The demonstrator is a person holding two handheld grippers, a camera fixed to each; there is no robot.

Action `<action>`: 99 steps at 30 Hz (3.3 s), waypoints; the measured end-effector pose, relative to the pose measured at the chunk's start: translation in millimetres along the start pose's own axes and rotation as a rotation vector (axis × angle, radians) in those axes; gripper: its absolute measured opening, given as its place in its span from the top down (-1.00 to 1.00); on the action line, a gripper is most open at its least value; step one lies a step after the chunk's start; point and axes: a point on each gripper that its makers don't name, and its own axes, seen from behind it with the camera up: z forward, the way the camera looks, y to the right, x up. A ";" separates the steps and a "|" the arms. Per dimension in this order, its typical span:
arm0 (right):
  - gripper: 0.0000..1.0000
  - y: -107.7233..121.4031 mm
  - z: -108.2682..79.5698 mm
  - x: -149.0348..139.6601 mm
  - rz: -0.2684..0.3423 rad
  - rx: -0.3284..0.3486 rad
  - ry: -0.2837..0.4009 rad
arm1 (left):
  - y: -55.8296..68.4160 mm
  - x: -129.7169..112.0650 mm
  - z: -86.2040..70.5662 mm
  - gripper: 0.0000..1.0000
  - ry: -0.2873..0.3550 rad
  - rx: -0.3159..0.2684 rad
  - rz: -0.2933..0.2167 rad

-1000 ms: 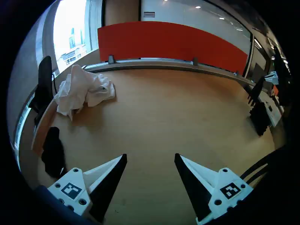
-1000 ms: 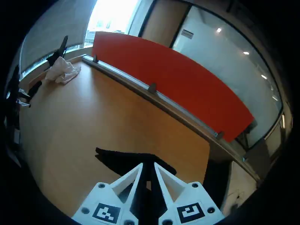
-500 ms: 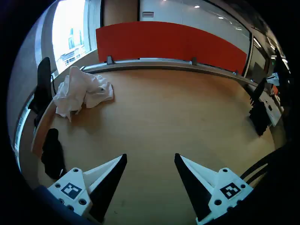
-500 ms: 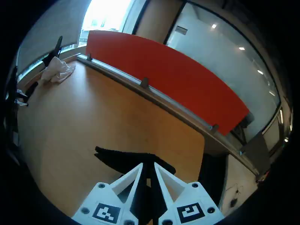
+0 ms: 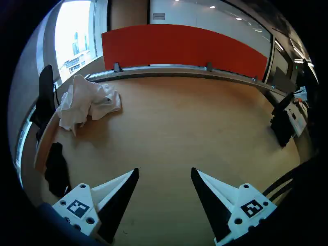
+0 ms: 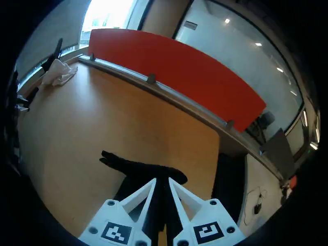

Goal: Fold towel

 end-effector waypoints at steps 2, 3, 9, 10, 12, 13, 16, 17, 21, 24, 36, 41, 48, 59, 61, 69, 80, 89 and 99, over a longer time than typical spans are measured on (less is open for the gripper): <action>0.89 0.4 -4.3 -13.5 0.016 -0.006 -0.013 | 0.3 -0.4 -0.7 -0.88 0.000 -0.001 -0.001; 0.89 0.3 -6.0 -20.1 0.024 -0.009 -0.019 | 0.4 -0.6 -1.0 -0.88 0.000 -0.001 -0.001; 0.89 -1.6 -15.2 -63.7 0.078 -0.024 -0.065 | 1.4 -2.6 -2.5 -0.88 -0.002 -0.003 0.000; 0.89 -2.6 -16.6 -71.0 0.087 -0.025 -0.073 | 1.6 -2.8 -2.7 -0.88 -0.002 -0.003 0.001; 0.89 -4.1 -18.8 -83.3 0.102 -0.028 -0.086 | 1.8 -3.1 -3.1 -0.88 -0.003 -0.003 0.003; 0.89 -4.9 -19.5 -89.4 0.109 -0.030 -0.093 | 1.8 -3.4 -3.3 -0.88 -0.003 -0.003 0.004; 0.89 -6.7 -20.9 -105.2 0.126 -0.035 -0.114 | 1.7 -4.0 -3.9 -0.88 -0.004 -0.002 0.006; 0.89 -7.1 -21.2 -110.0 0.131 -0.037 -0.121 | 1.6 -4.2 -4.1 -0.88 -0.004 -0.001 0.006; 0.89 -9.5 -20.5 -124.6 0.151 -0.039 -0.143 | 1.2 -4.6 -5.0 -0.88 -0.004 0.000 0.006; 0.89 -11.1 -19.6 -132.0 0.167 -0.037 -0.153 | 0.7 -5.4 -5.6 -0.88 -0.005 0.002 0.006; 0.89 -20.9 -13.5 -154.0 0.190 -0.025 -0.196 | -0.9 -7.2 -8.2 -0.88 -0.006 0.008 0.006; 0.89 -23.7 -10.9 -163.2 0.190 -0.028 -0.217 | -1.2 -7.8 -9.0 -0.88 -0.006 0.010 0.009; 0.89 -24.8 -8.6 -165.0 0.203 -0.033 -0.218 | -2.2 -9.1 -8.4 -0.88 -0.009 0.011 0.009; 0.88 -23.4 -3.7 -169.7 0.206 -0.052 -0.238 | -2.3 -9.8 -7.9 -0.88 -0.012 0.011 0.009; 0.88 -23.4 -2.1 -171.9 0.211 -0.054 -0.244 | -2.3 -10.1 -8.2 -0.88 -0.013 0.011 0.011; 0.88 -20.4 2.2 -175.6 0.231 -0.065 -0.252 | -6.3 -10.8 -9.8 -0.88 -0.014 0.017 0.010; 0.82 -21.0 3.0 -177.0 0.231 -0.081 -0.255 | -8.0 -9.7 -10.6 -0.88 -0.010 0.020 0.007; 0.14 -14.4 0.1 -186.7 0.242 -0.127 -0.273 | -7.0 -10.5 -12.2 -0.88 -0.008 0.017 0.002; -0.83 -13.3 -3.4 -187.1 0.265 -0.145 -0.260 | -4.5 -8.8 -13.1 -0.88 -0.001 0.010 -0.002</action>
